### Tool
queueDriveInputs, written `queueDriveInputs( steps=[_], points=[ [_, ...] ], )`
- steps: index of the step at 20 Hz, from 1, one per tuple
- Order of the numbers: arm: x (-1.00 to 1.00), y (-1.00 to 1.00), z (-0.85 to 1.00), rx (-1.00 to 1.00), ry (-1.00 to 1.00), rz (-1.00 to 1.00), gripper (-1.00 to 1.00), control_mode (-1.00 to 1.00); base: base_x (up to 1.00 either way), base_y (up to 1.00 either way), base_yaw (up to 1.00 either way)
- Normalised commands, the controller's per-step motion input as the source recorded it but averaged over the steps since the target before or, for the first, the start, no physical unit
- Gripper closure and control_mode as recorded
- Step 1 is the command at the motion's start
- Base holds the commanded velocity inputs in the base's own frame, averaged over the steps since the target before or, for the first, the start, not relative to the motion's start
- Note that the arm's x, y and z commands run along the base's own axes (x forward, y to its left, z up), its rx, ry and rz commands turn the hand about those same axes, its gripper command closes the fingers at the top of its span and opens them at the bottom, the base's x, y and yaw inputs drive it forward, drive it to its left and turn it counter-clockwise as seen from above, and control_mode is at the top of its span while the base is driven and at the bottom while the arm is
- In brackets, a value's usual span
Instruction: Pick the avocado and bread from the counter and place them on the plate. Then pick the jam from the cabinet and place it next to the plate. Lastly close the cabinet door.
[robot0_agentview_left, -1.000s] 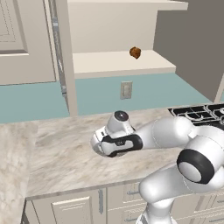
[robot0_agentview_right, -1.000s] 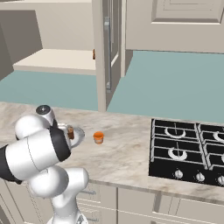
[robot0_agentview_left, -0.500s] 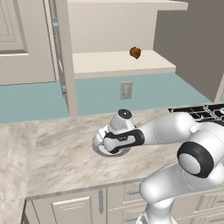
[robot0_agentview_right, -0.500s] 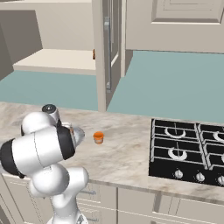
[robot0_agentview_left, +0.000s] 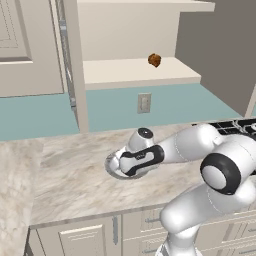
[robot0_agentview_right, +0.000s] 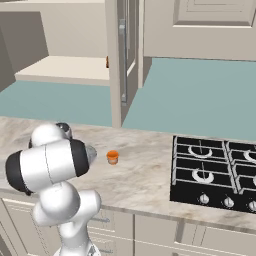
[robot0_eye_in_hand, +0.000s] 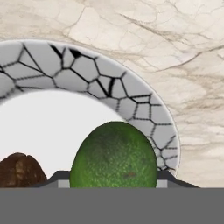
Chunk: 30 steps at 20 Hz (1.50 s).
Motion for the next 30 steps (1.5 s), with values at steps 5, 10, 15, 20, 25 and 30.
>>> queueDriveInputs(
  steps=[5,10,15,20,25,30],
  points=[
    [0.0,0.0,-0.24,0.0,0.0,0.07,1.0,-1.0,0.0,0.0,0.0],
    [0.05,0.0,-0.15,0.0,0.0,0.06,-1.0,-1.0,0.0,0.0,0.0],
    [0.1,0.0,-0.01,0.0,0.0,0.04,-1.0,-1.0,0.0,0.0,0.0],
    [0.05,0.0,0.0,0.0,-0.03,0.03,-1.0,-1.0,0.0,0.0,0.0],
    [0.0,0.0,0.05,0.0,0.0,0.04,-1.0,-1.0,0.0,0.0,0.0],
    [-0.33,0.0,0.38,0.0,-0.01,0.05,-1.0,-1.0,0.0,0.0,0.0]
  ],
)
